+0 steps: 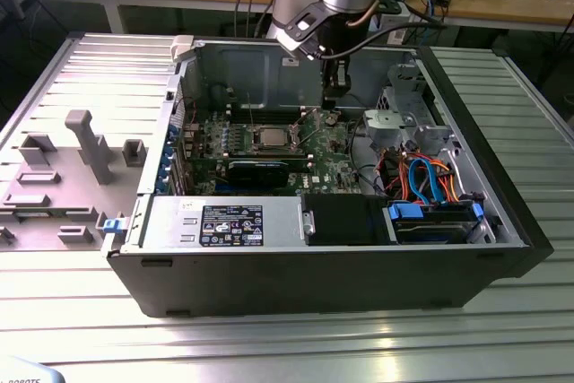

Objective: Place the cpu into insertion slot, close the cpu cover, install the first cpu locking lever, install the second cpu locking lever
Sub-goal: 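Close the cpu cover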

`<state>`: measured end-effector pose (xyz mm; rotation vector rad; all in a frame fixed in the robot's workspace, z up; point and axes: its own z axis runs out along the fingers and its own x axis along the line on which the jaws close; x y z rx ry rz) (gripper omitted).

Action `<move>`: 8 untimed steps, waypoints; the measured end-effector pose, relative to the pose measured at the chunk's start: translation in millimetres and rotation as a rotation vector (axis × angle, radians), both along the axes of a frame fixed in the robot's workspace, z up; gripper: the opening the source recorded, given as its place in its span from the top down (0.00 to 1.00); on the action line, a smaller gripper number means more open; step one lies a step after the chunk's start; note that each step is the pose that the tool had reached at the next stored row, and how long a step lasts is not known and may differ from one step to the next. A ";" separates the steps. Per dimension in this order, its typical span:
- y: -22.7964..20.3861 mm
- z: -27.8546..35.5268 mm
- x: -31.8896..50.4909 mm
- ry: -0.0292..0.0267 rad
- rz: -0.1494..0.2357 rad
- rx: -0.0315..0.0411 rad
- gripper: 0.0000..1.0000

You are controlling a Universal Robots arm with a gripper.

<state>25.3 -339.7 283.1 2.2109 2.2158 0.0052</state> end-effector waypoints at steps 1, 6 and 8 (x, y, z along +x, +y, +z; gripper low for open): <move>0.0 -0.3 0.0 -0.0001 0.000 -0.0005 0.89; 0.0 -0.9 0.6 -0.0004 0.000 -0.0009 0.89; 0.0 -0.9 0.6 -0.0004 0.000 -0.0009 0.89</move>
